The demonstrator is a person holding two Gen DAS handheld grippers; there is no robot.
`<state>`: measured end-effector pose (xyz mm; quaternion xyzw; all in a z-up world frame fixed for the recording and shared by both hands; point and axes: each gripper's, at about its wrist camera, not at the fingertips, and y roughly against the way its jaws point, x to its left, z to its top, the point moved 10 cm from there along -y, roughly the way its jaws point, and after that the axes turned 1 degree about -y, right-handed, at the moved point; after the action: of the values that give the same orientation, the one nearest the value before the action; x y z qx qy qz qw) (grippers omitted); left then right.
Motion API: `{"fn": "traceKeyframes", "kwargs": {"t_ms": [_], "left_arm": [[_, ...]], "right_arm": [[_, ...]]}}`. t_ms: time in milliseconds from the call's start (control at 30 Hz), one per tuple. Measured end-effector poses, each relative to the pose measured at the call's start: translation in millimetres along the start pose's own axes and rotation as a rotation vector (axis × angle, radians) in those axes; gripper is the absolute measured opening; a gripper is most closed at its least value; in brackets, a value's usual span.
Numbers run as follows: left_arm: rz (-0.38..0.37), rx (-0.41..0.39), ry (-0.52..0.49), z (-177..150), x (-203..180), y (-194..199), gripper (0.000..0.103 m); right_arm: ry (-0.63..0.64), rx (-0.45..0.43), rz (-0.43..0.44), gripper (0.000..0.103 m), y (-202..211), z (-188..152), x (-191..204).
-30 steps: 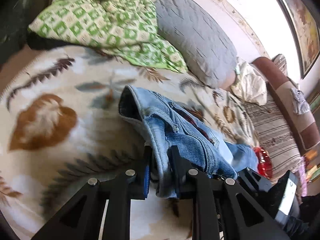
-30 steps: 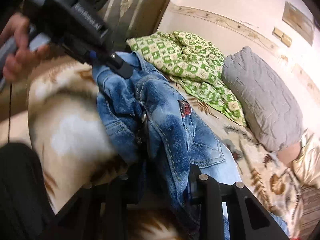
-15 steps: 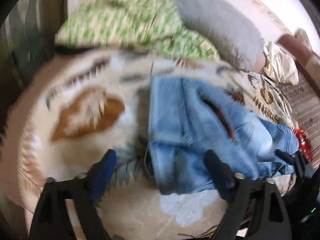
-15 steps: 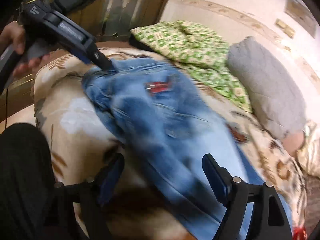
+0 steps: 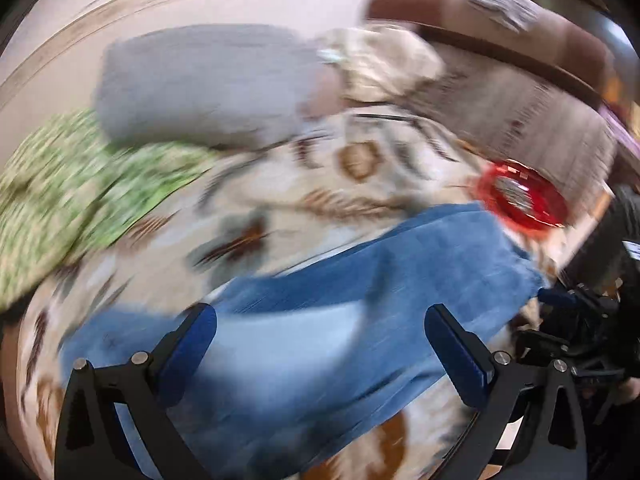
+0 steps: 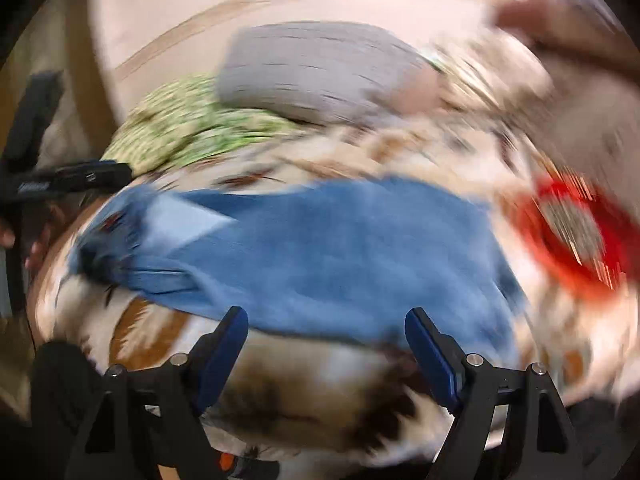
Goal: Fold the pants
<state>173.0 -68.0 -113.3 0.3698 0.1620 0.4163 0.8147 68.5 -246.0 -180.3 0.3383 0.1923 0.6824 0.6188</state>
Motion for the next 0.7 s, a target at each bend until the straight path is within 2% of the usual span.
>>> {"fn": "traceKeyframes", "kwargs": {"t_ms": [167,267,300,367,433,467,500,533,600,700], "left_arm": [[-0.054,0.013,-0.086,23,-46,-19,0.103],[-0.071,0.013,-0.107,33,-62,-26,0.103],[-0.082,0.015,-0.112,37,-66,-28,0.103],[-0.086,0.015,-0.123,41,-71,-31,0.103],[-0.081,0.022,-0.14,47,-76,-36,0.103],[-0.082,0.029,-0.151,51,-80,-39,0.103],[-0.085,0.034,-0.161,55,-84,-43,0.103],[-0.09,0.038,-0.177,61,-90,-48,0.103],[-0.124,0.043,-0.23,72,-106,-56,0.103],[-0.228,0.063,-0.317,87,-145,-79,0.103]], "right_arm": [[-0.278,0.015,0.021,0.083,-6,-16,-69],[-0.352,0.033,0.032,0.083,-21,-15,-93],[-0.382,0.029,0.06,0.084,-25,-11,-98],[-0.408,-0.007,0.085,0.084,-30,-1,-106],[-0.418,-0.041,0.113,0.081,-35,9,-108],[-0.417,-0.044,0.125,0.063,-40,13,-108],[-0.402,-0.046,0.13,0.027,-45,15,-106],[-0.375,-0.04,0.116,0.019,-50,17,-106],[-0.406,-0.036,0.134,0.018,-53,14,-112],[-0.392,-0.04,0.116,0.017,-49,12,-115]]}}
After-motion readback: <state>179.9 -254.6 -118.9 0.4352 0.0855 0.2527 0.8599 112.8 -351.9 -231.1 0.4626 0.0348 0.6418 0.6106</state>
